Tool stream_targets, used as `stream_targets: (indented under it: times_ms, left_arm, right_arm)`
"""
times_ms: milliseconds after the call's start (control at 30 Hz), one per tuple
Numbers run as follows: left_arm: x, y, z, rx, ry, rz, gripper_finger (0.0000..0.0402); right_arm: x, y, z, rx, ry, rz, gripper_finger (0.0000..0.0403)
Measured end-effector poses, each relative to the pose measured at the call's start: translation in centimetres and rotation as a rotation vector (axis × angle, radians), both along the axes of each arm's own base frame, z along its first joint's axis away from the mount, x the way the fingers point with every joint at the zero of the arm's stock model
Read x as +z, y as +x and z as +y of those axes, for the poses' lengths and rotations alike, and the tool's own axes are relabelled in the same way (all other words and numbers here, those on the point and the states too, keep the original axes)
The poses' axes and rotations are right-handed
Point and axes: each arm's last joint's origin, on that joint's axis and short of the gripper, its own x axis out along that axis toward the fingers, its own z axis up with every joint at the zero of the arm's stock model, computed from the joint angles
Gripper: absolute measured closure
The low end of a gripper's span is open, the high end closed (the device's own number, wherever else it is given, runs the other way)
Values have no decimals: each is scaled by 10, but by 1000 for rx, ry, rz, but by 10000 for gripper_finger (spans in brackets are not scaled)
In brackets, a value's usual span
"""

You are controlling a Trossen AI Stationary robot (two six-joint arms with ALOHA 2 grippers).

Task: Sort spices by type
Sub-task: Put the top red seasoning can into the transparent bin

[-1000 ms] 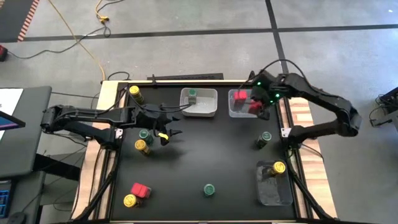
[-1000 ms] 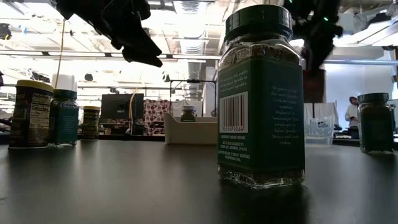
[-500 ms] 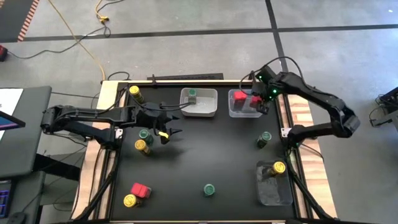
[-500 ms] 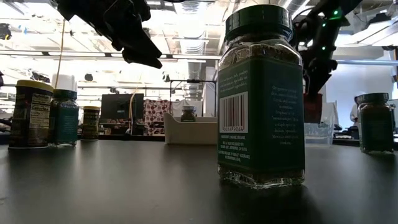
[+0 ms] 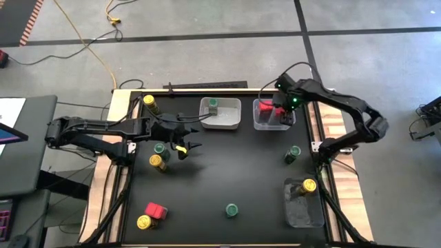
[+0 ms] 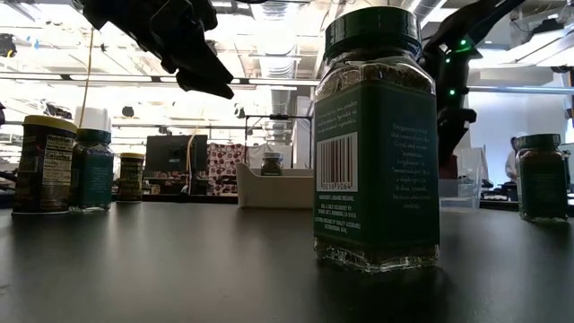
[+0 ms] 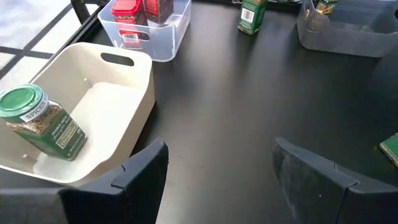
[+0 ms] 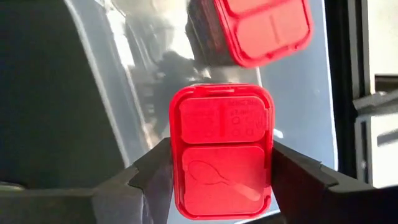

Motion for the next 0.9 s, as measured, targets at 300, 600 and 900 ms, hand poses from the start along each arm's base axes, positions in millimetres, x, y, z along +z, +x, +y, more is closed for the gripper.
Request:
stream_targets:
  times_ms: [300,600,900]
  left_arm:
    - [0,0,1,0,3,1,130]
    - [0,0,1,-1,7,2,130]
    - [0,0,1,-1,7,2,130]
  right_arm:
    - [-2,-4,-12,12,-49,5,158]
    - [-2,-6,-14,71,-33,-12,158]
    - [-14,-7,-22,83,14,15,158]
